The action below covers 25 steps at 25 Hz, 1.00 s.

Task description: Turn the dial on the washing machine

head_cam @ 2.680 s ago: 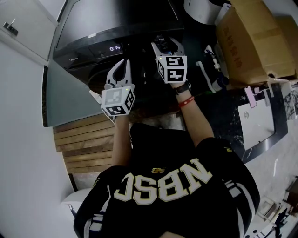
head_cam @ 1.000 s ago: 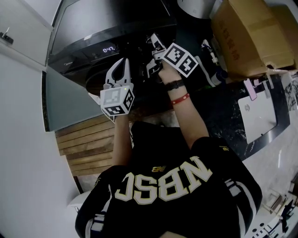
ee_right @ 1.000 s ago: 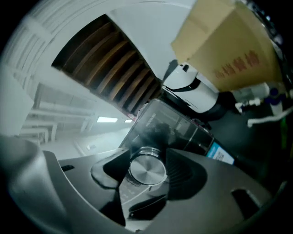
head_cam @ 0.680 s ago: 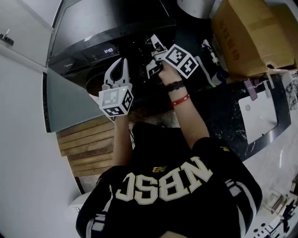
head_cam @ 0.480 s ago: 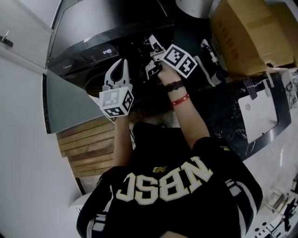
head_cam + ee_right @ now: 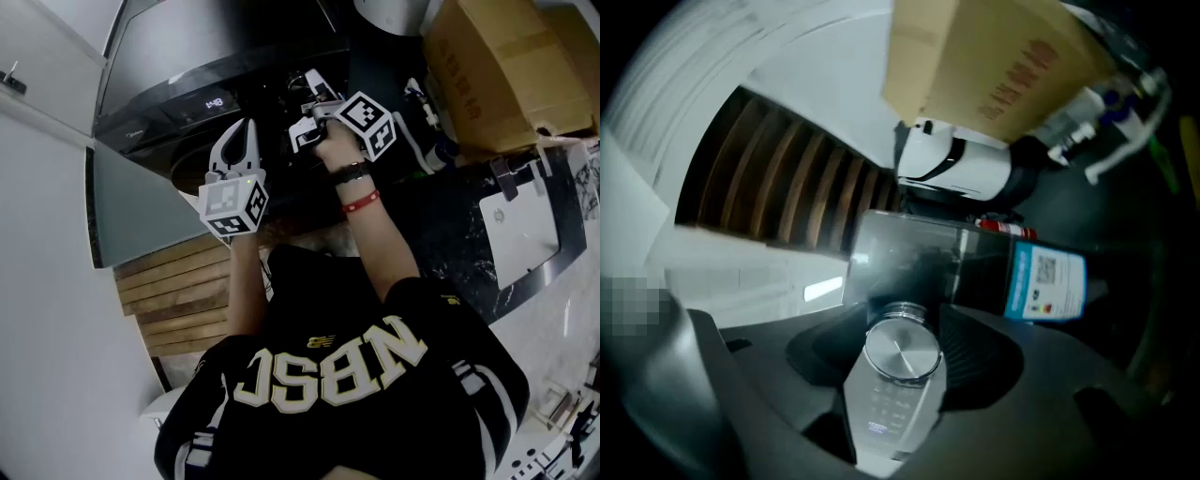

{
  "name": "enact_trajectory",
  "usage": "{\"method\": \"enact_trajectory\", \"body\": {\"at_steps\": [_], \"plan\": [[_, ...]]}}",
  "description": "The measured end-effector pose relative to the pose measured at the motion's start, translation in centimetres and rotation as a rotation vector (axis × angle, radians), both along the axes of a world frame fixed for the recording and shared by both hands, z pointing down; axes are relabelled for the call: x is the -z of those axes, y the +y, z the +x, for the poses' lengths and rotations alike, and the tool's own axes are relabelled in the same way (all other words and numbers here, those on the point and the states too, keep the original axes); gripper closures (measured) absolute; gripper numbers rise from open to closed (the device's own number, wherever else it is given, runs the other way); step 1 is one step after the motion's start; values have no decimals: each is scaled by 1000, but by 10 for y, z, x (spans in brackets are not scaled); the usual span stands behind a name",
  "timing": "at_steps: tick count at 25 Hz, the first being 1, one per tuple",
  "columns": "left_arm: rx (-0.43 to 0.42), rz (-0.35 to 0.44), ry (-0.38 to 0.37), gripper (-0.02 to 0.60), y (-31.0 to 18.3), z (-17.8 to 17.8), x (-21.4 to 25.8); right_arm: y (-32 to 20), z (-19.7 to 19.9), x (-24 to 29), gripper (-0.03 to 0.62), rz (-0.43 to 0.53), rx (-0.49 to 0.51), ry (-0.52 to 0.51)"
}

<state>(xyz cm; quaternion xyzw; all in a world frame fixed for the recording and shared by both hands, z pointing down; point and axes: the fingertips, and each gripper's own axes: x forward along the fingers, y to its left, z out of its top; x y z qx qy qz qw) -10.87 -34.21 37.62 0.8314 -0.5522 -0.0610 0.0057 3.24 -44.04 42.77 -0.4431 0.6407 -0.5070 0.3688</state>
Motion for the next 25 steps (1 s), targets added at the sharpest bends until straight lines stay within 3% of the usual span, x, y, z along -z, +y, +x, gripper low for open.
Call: {"method": "enact_trajectory", "body": {"at_steps": [2,3,20,22,25], "plan": [[1,-1,-2,568,0,-1,0,0,1,-9,347,-32,-29,-194],[2,-3,-4,568,0,-1,-1,0,2,-11,347,-38,-36,-234],[-6,-18,-12,568,0,1,-8,0,1,-9,347,-8,-17,-183],[-4,-16,-15,568,1,-1,-7,0,2,-11,347,-10,-38,-236],[4,-11,-19,568,3,-6,-4,3,3,-19,350,-17,-106,-420]]}}
